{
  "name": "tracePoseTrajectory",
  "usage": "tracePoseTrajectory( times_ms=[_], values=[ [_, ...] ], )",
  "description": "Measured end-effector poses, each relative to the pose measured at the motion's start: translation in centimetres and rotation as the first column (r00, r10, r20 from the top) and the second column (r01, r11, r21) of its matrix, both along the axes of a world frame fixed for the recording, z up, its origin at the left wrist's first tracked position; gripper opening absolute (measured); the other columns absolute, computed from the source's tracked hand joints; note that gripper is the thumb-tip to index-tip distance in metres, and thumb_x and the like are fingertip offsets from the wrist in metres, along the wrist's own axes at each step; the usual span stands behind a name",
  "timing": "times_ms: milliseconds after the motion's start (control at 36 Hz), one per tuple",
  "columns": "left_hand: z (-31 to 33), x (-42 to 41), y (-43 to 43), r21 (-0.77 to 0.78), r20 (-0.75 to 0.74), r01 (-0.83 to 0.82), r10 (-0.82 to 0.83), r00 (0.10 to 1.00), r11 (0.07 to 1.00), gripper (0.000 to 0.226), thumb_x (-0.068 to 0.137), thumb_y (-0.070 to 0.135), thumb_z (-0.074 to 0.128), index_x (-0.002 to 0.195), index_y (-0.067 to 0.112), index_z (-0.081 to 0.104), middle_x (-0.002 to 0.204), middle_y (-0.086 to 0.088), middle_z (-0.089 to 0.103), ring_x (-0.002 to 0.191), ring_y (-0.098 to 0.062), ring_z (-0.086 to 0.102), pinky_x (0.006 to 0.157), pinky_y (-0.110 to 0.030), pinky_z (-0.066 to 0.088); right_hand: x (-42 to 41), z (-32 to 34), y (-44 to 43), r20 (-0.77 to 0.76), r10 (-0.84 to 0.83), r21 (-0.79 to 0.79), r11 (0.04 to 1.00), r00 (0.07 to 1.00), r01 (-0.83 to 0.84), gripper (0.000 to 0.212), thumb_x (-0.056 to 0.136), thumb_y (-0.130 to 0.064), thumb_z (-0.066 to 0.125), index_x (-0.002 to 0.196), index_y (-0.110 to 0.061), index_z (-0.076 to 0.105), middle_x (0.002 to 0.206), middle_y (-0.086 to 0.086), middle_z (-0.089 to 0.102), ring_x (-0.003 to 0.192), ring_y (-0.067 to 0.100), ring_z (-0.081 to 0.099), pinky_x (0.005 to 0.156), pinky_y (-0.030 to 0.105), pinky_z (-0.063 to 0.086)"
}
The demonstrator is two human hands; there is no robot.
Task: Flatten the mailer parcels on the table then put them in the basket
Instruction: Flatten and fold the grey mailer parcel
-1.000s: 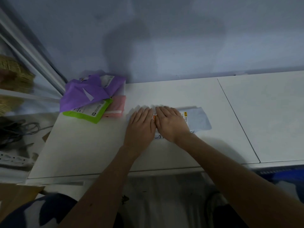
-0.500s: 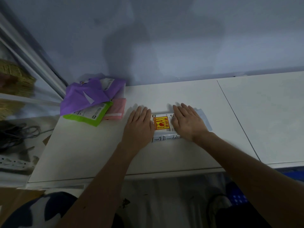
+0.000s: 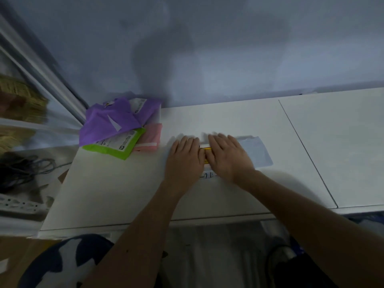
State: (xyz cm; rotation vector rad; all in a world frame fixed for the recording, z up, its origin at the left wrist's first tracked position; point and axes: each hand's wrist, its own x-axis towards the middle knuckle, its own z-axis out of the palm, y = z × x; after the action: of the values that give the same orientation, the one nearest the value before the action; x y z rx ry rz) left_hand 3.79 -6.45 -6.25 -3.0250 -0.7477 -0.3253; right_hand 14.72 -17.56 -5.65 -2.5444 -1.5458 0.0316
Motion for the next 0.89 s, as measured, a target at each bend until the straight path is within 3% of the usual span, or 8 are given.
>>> tracePoseTrajectory(
  times_ms=[167, 306, 389, 472, 556, 639, 750, 889],
  values=[
    [-1.0, -0.9, 1.2, -0.004, 0.006, -0.045, 0.045, 0.999, 0.999, 0.047, 0.101, 0.027, 0.021, 0.115, 0.006, 0.061, 0.123, -0.011, 0.06, 0.129, -0.034, 0.044, 0.113, -0.044, 0.027, 1.6, 0.1, -1.1, 0.0, -0.027, -0.063, 0.998, 1.0, 0.027, 0.068, 0.096, -0.049, 0.007, 0.153, -0.014, 0.021, 0.153, 0.005, 0.034, 0.145, 0.02, 0.023, 0.12, 0.035, 0.007],
    [-2.8, -2.0, 2.8, -0.211, 0.005, -0.112, 0.115, 0.993, 0.971, 0.066, 0.102, 0.028, -0.001, 0.121, -0.001, 0.055, 0.135, -0.017, 0.051, 0.134, -0.035, 0.037, 0.116, -0.043, 0.021, 3.0, 0.2, -2.5, -0.242, -0.098, 0.013, 0.994, 0.965, 0.105, 0.065, 0.1, -0.046, 0.015, 0.153, -0.01, 0.02, 0.157, 0.01, 0.027, 0.147, 0.023, 0.017, 0.12, 0.034, 0.009],
    [-1.4, -1.8, 1.4, -0.43, 0.103, -0.189, 0.256, 0.961, 0.883, 0.048, 0.104, 0.018, 0.018, 0.127, -0.006, 0.053, 0.141, -0.023, 0.044, 0.136, -0.037, 0.035, 0.114, -0.043, 0.027, 2.9, 0.0, -2.5, -0.369, -0.122, 0.082, 0.983, 0.921, 0.163, 0.056, 0.104, -0.036, 0.026, 0.152, -0.006, 0.019, 0.158, 0.012, 0.023, 0.147, 0.024, 0.014, 0.12, 0.032, 0.007],
    [-0.1, -1.7, 0.9, -0.552, 0.136, -0.146, 0.262, 0.956, 0.821, 0.048, 0.103, 0.016, 0.028, 0.148, 0.001, 0.023, 0.157, -0.013, 0.018, 0.146, -0.024, 0.015, 0.117, -0.03, 0.011, 2.7, 0.1, -2.4, -0.489, -0.158, 0.105, 0.966, 0.858, 0.238, 0.055, 0.105, -0.033, 0.026, 0.153, -0.008, 0.014, 0.16, 0.008, 0.017, 0.148, 0.018, 0.009, 0.116, 0.025, 0.004],
    [-0.9, -1.3, 1.2, -0.622, 0.138, -0.192, 0.347, 0.928, 0.759, 0.049, 0.104, 0.017, 0.027, 0.151, 0.007, 0.018, 0.159, -0.004, 0.015, 0.147, -0.012, 0.01, 0.117, -0.029, 0.001, 3.0, 0.3, -2.3, -0.588, -0.186, 0.11, 0.946, 0.787, 0.306, 0.055, 0.104, -0.032, 0.028, 0.154, -0.013, 0.014, 0.16, 0.003, 0.018, 0.147, 0.017, 0.014, 0.117, 0.028, 0.009],
    [-1.1, -1.4, 1.3, -0.614, 0.057, -0.292, 0.41, 0.91, 0.733, 0.049, 0.103, 0.021, 0.025, 0.151, 0.017, 0.02, 0.16, 0.007, 0.012, 0.145, -0.004, 0.009, 0.118, -0.043, -0.006, 3.1, 0.4, -2.4, -0.69, -0.158, 0.169, 0.914, 0.706, 0.369, 0.054, 0.103, -0.032, 0.032, 0.153, -0.017, 0.019, 0.156, 0.002, 0.029, 0.142, 0.022, 0.029, 0.117, 0.039, 0.025],
    [-1.2, -2.0, 1.2, -0.452, -0.055, -0.279, 0.286, 0.957, 0.847, 0.039, 0.1, 0.014, 0.032, 0.139, 0.009, 0.036, 0.161, -0.003, 0.0, 0.148, -0.015, 0.002, 0.116, -0.05, 0.002, 3.2, 0.3, -2.6, -0.762, -0.165, 0.162, 0.888, 0.626, 0.43, 0.053, 0.104, -0.032, 0.034, 0.153, -0.019, 0.02, 0.158, -0.002, 0.025, 0.145, 0.017, 0.022, 0.119, 0.036, 0.019],
    [-0.8, -1.5, 1.6, -0.364, -0.113, -0.293, 0.27, 0.956, 0.884, 0.039, 0.1, 0.013, 0.032, 0.138, 0.009, 0.038, 0.161, -0.001, 0.003, 0.147, -0.012, 0.005, 0.117, -0.05, 0.003, 3.2, 0.7, -2.3, -0.695, -0.172, 0.153, 0.913, 0.698, 0.378, 0.05, 0.104, -0.03, 0.032, 0.151, -0.012, 0.027, 0.156, 0.003, 0.03, 0.143, 0.02, 0.027, 0.116, 0.031, 0.019]
  ],
)
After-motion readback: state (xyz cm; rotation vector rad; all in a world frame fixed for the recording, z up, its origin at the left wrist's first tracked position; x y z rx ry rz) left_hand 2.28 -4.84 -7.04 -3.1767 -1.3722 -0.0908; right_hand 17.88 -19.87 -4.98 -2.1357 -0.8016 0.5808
